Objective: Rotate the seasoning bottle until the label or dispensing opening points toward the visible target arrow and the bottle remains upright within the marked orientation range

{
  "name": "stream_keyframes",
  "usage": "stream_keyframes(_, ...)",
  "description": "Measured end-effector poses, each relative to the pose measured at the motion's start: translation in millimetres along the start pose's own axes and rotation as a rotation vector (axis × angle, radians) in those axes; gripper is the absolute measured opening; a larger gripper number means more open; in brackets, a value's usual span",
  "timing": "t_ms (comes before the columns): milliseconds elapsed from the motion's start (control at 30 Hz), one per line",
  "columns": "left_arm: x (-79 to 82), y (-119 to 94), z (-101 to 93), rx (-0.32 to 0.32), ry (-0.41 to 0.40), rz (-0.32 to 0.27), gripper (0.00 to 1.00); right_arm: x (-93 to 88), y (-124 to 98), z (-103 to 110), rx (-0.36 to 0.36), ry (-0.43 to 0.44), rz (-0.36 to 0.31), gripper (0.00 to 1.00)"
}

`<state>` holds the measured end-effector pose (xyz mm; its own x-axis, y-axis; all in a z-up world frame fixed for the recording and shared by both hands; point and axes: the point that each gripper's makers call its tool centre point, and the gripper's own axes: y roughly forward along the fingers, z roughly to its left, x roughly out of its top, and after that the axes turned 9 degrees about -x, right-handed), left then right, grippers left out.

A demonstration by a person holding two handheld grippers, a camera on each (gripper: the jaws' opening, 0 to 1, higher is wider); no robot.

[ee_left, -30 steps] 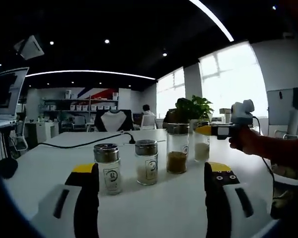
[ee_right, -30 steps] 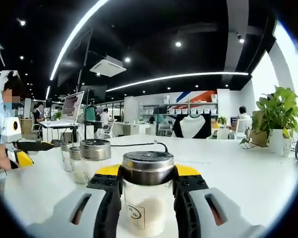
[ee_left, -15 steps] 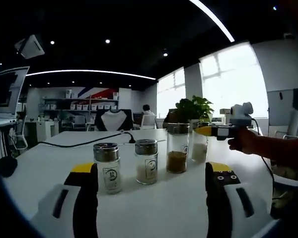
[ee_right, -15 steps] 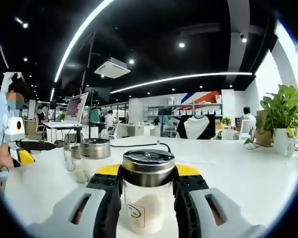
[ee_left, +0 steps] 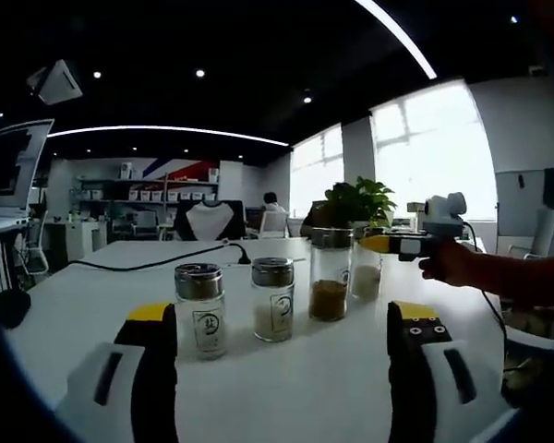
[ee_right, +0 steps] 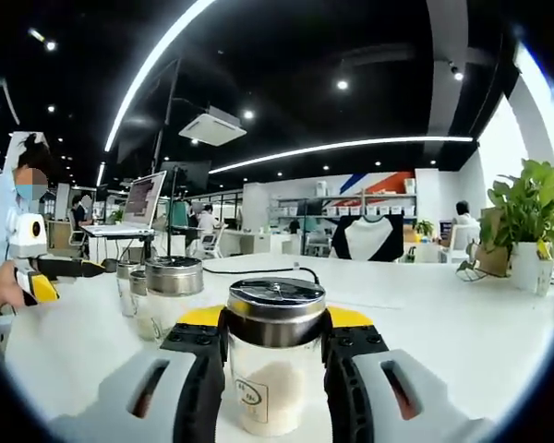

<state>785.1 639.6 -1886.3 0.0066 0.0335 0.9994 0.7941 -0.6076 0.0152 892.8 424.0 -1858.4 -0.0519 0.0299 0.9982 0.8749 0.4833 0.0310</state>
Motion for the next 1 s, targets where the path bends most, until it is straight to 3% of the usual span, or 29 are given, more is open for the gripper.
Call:
stream_keyframes(167, -2.7, -1, 0.9, -0.002, 0.013, 0.027, 1.0, -3.2, -3, 0, -0.031, -0.092, 0.028, 0.42)
stream_keyframes(267, -0.9, -3, 2.9, 0.006, 0.011, 0.022, 1.0, -1.1, -12, 3, -0.037, -0.069, 0.017, 0.47)
stream_keyframes(567, 1.9, -5, 2.4, 0.02, 0.021, 0.025, 1.0, -3.6, -54, 4, -0.101, 0.049, -0.011, 0.5)
stream_keyframes(800, -3.8, -14, -2.4, 0.027, 0.012, 0.043, 1.0, -11.9, -79, 22, -0.104, 0.031, -0.006, 0.56)
stream_keyframes(1000, -12.0, -36, -16.1, 0.045, -0.001, 0.049, 1.0, -15.2, -108, 49, -0.076, 0.018, -0.003, 0.63)
